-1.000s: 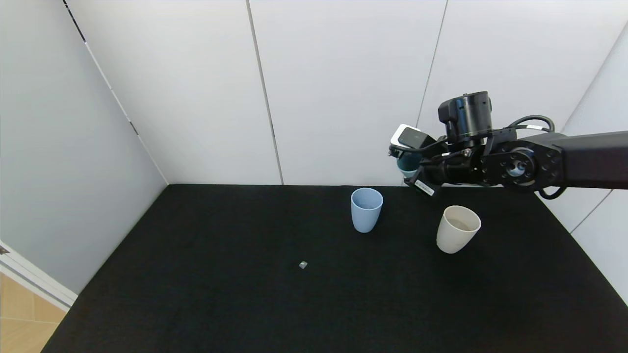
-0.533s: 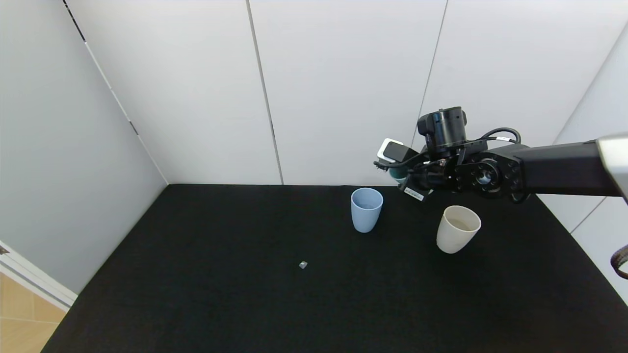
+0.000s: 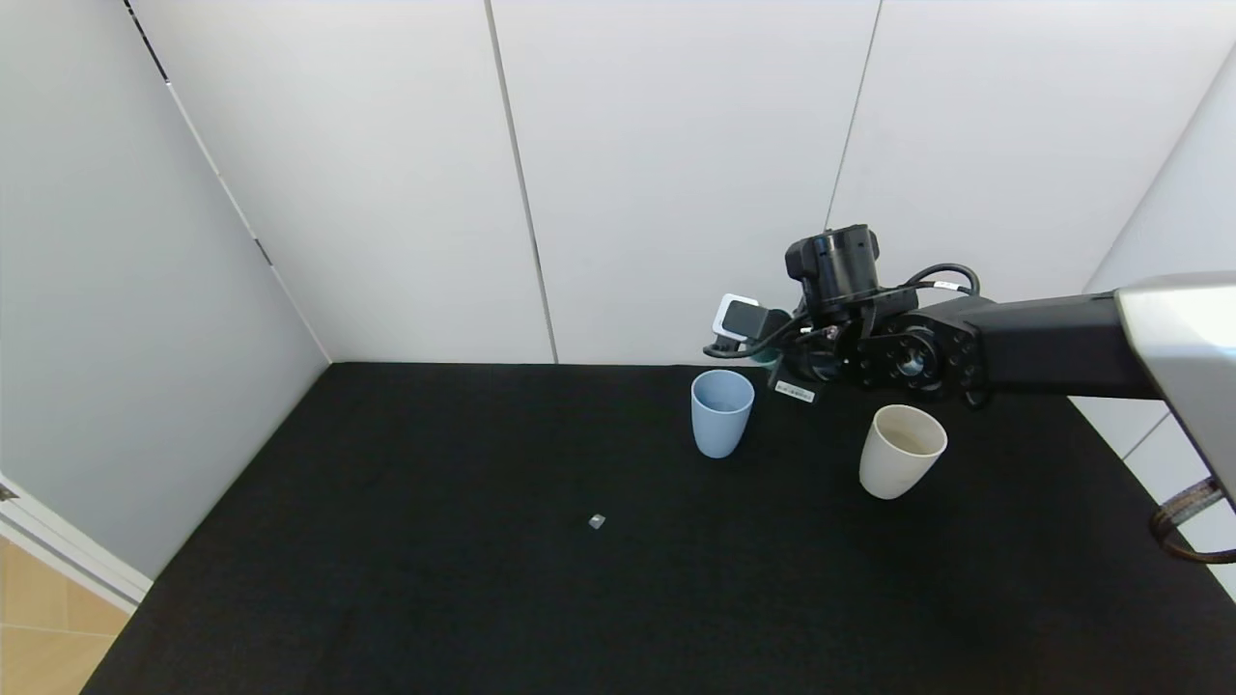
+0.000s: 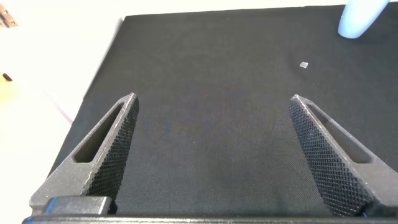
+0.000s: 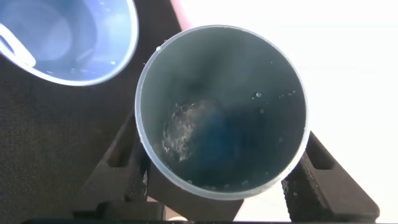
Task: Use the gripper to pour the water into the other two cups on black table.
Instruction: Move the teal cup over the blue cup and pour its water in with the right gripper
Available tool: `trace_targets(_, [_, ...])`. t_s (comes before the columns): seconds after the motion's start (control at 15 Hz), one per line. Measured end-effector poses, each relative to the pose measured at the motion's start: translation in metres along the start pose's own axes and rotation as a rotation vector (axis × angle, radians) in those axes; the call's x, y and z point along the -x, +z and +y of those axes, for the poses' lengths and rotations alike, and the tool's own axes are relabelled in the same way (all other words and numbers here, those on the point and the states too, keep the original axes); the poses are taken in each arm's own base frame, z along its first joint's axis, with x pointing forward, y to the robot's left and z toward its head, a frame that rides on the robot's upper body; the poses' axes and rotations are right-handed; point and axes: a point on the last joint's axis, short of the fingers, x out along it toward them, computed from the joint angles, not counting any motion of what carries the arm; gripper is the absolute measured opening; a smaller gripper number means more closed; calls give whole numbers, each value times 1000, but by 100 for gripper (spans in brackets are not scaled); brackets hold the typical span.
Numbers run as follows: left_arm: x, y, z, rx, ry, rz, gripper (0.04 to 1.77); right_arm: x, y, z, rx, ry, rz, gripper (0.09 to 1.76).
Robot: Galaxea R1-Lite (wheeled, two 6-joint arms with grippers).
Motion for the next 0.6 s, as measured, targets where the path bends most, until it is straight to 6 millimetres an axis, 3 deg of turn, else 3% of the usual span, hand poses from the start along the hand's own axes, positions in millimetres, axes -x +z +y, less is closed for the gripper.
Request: trace_targets(0.6, [0, 0, 0, 0, 0, 0, 172, 0, 9, 14, 145, -20, 49, 119])
